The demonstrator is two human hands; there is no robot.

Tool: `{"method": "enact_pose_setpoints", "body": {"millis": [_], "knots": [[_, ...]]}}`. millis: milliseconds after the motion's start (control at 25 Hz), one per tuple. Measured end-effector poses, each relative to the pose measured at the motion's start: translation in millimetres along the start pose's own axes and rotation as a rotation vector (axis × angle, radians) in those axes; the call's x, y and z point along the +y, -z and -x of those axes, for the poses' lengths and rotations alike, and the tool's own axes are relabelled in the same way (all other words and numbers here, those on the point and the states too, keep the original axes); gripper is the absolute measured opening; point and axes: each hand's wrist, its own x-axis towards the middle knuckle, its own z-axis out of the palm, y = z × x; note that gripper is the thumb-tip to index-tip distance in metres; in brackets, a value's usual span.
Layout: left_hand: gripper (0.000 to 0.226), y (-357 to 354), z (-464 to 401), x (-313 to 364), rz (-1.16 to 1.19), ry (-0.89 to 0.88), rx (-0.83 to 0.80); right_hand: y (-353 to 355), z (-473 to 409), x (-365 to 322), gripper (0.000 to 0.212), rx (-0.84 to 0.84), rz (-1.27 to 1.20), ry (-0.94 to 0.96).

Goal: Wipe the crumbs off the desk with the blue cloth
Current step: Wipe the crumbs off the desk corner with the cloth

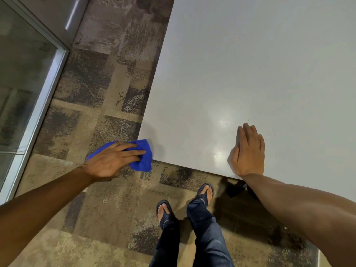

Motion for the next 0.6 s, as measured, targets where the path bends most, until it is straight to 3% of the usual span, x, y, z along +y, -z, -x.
{"method": "enact_pose_setpoints", "body": {"millis": [240, 440, 600], "knots": [[0.060, 16.6, 6.3, -16.8, 0.121, 0.533, 0.384, -3.5, -0.3, 2.3, 0.065, 0.013, 0.004, 0.000], [0.059, -1.6, -67.8, 74.6, -0.024, 0.379, 0.403, -5.6, 0.0, 4.3, 0.066, 0.012, 0.014, -0.005], [0.064, -34.2, -118.2, 118.6, -0.045, 0.345, 0.224, -4.1, -0.6, 3.4, 0.066, 0.013, 0.014, -0.010]]}}
